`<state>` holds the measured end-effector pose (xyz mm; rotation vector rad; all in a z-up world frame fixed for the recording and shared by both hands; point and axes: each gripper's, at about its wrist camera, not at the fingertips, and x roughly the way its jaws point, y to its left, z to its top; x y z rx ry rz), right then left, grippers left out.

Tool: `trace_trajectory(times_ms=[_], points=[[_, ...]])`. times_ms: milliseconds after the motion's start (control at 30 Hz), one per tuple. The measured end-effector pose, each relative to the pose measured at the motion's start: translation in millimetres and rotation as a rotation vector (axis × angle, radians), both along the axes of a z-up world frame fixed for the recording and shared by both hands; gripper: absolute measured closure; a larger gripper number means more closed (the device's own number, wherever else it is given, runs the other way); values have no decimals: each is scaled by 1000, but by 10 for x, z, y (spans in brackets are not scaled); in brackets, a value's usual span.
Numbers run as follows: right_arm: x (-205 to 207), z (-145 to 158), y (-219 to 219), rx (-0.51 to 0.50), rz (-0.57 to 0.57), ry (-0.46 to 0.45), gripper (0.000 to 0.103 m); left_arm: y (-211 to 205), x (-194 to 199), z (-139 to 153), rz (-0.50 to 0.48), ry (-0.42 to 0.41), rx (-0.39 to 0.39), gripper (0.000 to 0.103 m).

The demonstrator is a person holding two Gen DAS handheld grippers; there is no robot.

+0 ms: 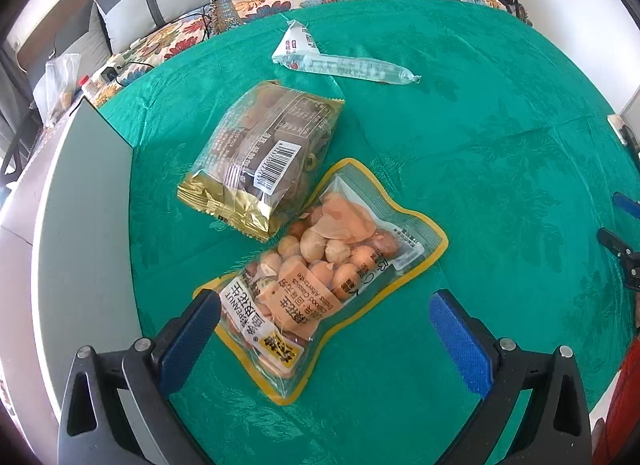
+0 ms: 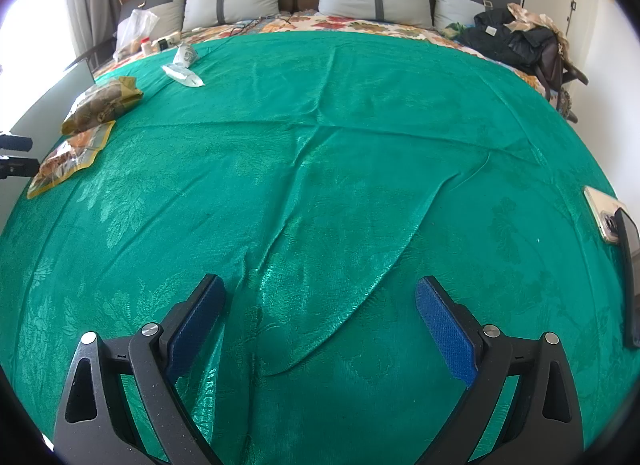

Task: Organize snacks
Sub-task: 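Move left gripper to the yellow-bordered peanut bag and grasp its end, then grasp the clear tube packet with right gripper while left holds the peanut bag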

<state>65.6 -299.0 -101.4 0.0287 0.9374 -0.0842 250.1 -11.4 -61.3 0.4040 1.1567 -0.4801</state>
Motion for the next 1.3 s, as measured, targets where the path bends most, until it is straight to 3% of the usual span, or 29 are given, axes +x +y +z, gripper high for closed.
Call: trace_trajectory(times_ms=[167, 233, 333, 433, 533, 667, 900, 967, 1033, 1067, 1167, 1300], points=[[0, -1, 0, 0, 0, 0, 5, -22, 257, -307, 26, 52, 30, 0], [0, -1, 0, 0, 0, 0, 5, 22, 317, -371, 53, 86, -26, 0], [0, -2, -1, 0, 0, 0, 5, 26, 226, -369, 36, 85, -43, 1], [6, -1, -1, 1, 1, 2, 4, -26, -9, -331, -36, 81, -44, 11], [20, -6, 5, 1, 2, 4, 3, -39, -223, -274, -50, 90, -101, 22], [20, -6, 5, 1, 2, 4, 3, -65, -255, -279, 37, 62, -98, 20], [19, -5, 4, 2, 2, 4, 3, -92, 24, -291, 226, 73, -191, 10], [19, -5, 4, 2, 2, 4, 3, -118, 53, -296, 258, 55, -179, 11], [19, -5, 4, 2, 2, 4, 3, -125, 43, -267, 281, 4, -145, 33], [19, -4, 3, 2, 2, 4, 3, -94, 22, -251, 292, -3, -166, 42], [18, -4, 3, 2, 3, 4, 3, 55, -143, -254, 340, -7, -232, 46], [18, -3, 1, 2, 3, 4, 3, 216, -584, -258, 405, -45, -208, 46]])
